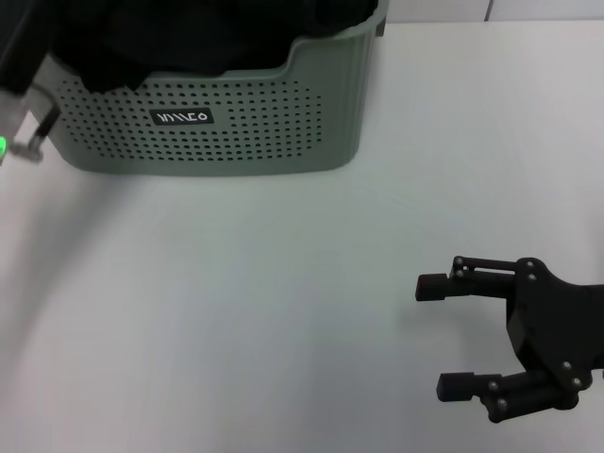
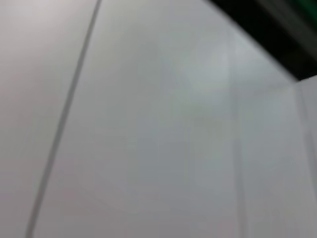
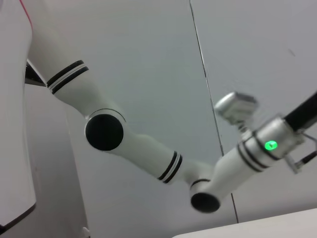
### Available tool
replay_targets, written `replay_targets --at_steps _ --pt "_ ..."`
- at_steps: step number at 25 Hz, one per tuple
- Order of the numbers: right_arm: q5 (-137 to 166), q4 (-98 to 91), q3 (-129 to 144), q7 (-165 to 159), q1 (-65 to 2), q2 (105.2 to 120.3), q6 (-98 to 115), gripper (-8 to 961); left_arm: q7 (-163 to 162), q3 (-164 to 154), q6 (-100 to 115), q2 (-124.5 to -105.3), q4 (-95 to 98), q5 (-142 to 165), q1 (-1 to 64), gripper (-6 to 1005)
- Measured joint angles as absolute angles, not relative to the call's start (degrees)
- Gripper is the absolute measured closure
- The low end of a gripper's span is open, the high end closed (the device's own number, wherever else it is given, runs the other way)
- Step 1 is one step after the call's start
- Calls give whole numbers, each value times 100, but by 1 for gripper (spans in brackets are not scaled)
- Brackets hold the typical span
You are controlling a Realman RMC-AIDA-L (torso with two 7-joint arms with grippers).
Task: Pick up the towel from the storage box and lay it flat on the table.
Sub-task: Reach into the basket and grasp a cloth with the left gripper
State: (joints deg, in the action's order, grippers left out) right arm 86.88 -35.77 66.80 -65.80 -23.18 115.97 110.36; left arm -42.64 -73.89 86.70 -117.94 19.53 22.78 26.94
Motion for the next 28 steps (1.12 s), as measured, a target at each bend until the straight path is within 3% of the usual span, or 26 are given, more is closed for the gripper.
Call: replay_targets --at_steps 11,16,18,24,28 --pt "8672 -3412 6689 -6408 -2318 11601 11049 125 -5215 -6943 5564 -11855 3615 2267 2570 364" --pt "8672 -3386 6689 -6349 -2320 11601 11052 125 -5459 -6940 5157 -11821 4071 2439 2336 364" --pt "8672 -3384 6688 -6346 -2321 11601 11062 125 -5575 -6938 5098 -11819 4389 2754 2165 466" --pt "8673 -3350 6689 -6291 -2321 11601 11066 125 -6066 -6922 4953 -11834 5593 4408 1820 461" --pt "8675 -3340 6688 -6269 -2320 11603 11066 125 -6026 -6969 4485 -11973 6334 5609 1818 457"
